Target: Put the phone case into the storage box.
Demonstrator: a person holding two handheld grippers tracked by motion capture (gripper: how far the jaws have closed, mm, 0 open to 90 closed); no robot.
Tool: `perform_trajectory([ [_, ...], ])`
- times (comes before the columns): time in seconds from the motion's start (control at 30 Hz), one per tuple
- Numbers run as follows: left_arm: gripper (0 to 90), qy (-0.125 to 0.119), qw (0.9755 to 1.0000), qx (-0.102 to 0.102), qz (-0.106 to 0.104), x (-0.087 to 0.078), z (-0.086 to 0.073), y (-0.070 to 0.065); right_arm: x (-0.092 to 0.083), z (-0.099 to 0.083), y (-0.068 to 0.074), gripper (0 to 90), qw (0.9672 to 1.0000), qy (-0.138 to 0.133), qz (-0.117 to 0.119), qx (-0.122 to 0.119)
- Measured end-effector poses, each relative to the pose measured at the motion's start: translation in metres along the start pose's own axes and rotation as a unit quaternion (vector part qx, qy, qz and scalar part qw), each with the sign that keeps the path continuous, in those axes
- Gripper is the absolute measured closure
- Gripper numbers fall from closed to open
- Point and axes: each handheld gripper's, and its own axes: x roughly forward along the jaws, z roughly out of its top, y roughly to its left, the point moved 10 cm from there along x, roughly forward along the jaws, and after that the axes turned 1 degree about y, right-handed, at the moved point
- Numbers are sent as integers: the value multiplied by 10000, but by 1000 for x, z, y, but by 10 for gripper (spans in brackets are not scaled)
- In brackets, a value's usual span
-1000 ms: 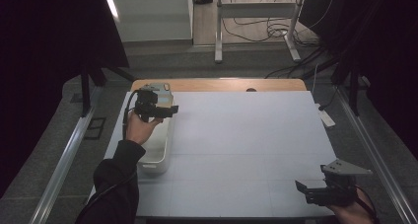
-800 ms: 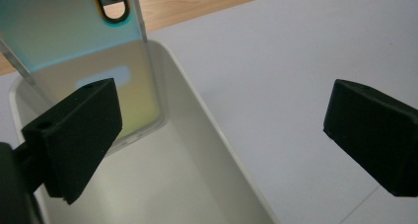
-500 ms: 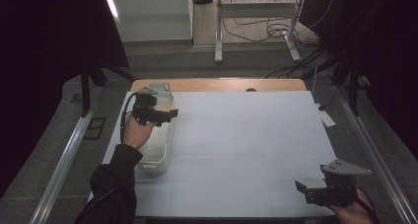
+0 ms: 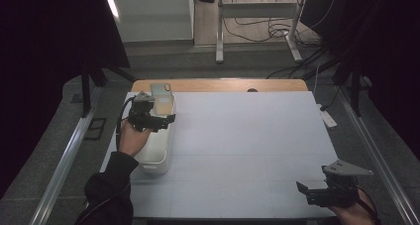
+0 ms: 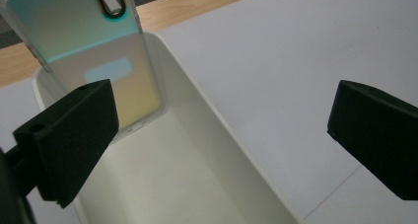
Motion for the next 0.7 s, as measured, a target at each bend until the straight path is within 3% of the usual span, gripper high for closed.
perform_trajectory([
  [0.3,0,-228,9997,32,-108,-12,-2,-7,0,0,0,0,10000,11,1,0],
  [0.7,0,-328,9993,177,-88,-26,-11,-16,0,0,1,0,10000,8,0,-13],
])
